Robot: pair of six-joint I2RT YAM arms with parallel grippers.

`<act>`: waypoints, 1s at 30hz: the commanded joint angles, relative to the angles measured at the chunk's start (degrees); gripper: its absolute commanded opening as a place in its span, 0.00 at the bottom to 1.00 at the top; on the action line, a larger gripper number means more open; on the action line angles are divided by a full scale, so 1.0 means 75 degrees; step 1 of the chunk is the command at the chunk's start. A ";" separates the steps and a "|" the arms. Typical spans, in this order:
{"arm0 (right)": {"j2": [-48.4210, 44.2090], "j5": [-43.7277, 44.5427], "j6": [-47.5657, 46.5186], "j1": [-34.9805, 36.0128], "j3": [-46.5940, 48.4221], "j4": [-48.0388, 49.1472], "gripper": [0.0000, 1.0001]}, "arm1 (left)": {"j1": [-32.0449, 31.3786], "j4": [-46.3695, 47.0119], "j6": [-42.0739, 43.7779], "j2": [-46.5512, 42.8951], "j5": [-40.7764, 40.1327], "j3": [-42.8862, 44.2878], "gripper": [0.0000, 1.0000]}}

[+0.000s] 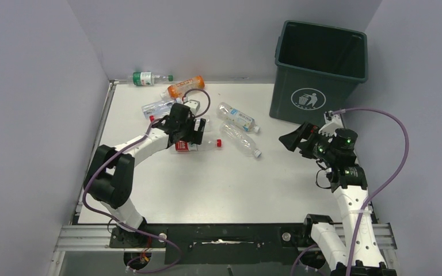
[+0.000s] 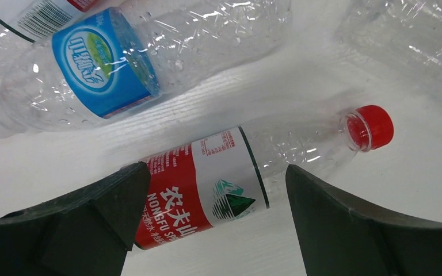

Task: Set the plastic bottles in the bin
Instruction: Pick up the plastic bottle at the center of the board.

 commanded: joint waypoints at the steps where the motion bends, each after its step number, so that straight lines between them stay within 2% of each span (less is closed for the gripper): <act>1: -0.0371 -0.0301 0.0155 0.0094 0.0228 0.0002 0.98 | -0.0019 -0.0057 0.0271 -0.0031 0.0390 0.0248 0.89; 15: -0.0360 -0.0518 -0.0152 0.0159 0.0069 -0.0241 0.98 | -0.0238 -0.0706 -0.0114 -0.0199 0.0214 -0.0219 0.89; 30: -0.0409 -0.0687 -0.0183 0.0159 -0.0173 -0.0133 0.98 | -0.1296 -0.1265 -0.0823 -0.0382 -0.0552 -0.0514 0.88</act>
